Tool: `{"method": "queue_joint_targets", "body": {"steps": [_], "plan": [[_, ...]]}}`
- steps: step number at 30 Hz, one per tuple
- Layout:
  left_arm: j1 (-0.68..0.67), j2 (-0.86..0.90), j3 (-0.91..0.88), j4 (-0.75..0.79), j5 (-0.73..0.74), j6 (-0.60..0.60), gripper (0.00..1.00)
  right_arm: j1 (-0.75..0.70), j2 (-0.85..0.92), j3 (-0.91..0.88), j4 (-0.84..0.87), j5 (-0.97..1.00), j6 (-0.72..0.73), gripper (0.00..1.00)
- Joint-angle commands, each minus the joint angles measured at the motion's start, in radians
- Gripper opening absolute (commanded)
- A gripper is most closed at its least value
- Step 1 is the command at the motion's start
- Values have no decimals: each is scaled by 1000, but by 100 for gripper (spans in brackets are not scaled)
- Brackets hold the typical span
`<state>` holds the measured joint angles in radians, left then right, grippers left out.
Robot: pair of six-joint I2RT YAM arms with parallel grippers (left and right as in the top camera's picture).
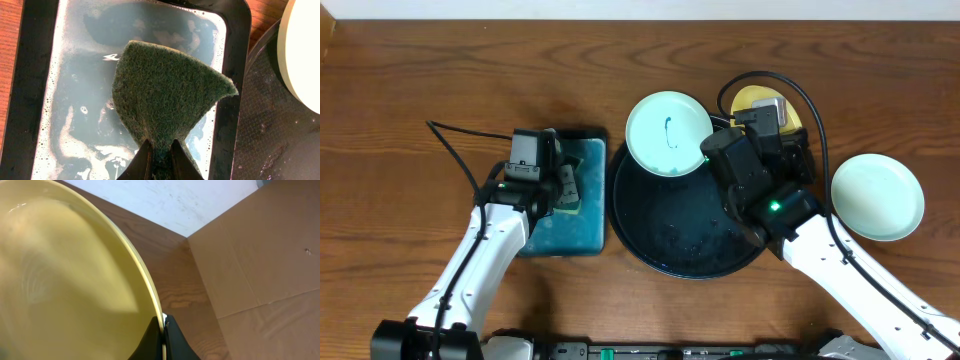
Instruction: Clean dirty plates on tray and stack at the side
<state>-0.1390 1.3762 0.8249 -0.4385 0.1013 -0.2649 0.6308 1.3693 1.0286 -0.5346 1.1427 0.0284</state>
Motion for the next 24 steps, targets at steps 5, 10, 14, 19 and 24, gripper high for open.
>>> {"method": "queue_joint_targets", "body": {"steps": [5,10,14,19,24], "plan": [[5,-14,13,2,-12,0,8,6,-19,26,0,39,-8,1],[17,-14,13,5,18,44,8,6,-19,26,-6,39,-8,1],[77,-14,12,38,152,58,7,6,-18,26,-11,38,-8,1],[214,-14,11,82,440,132,7,6,-18,26,-11,38,-8,1],[306,-11,-3,82,673,251,7,6,-18,26,-11,38,-7,1]]}}
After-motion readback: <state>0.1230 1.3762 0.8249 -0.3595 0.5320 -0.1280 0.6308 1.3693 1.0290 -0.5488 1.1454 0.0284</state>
